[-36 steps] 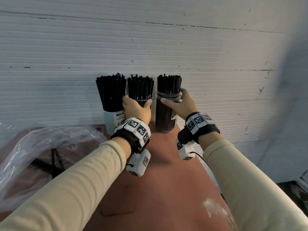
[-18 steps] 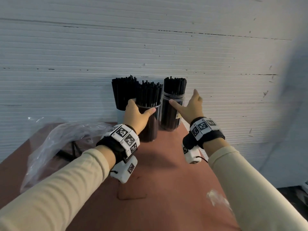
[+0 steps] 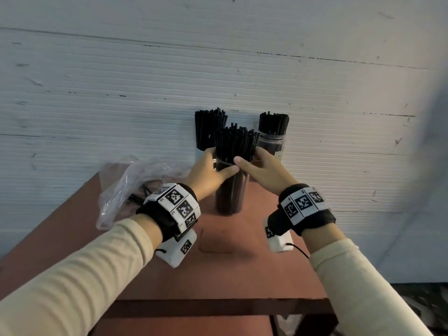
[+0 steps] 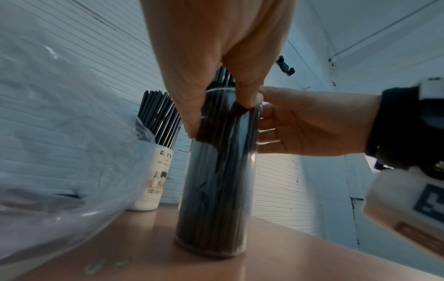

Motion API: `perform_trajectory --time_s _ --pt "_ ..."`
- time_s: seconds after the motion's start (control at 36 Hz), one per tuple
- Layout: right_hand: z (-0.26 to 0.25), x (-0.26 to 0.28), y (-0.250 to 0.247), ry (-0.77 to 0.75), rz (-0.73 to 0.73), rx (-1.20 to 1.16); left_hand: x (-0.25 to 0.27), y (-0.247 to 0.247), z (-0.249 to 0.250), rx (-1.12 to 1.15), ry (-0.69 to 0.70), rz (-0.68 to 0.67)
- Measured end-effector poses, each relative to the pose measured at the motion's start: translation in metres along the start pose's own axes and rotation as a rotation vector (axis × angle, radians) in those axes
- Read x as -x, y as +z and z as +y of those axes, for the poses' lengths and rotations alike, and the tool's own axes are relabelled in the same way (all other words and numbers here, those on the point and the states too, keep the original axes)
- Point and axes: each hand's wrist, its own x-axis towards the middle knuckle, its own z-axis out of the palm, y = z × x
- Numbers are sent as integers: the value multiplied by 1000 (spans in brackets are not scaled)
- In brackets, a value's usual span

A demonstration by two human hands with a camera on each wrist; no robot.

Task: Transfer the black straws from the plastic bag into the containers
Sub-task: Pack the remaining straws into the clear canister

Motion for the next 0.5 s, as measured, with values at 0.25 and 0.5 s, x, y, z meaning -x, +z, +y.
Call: perform_trajectory --time_s 0.25,0.5 --pt "-12 11 -2 50 27 -7 16 -24 5 -164 -46 -24" --pt "-66 32 1 -299 466 205 41 -129 6 -307 124 166"
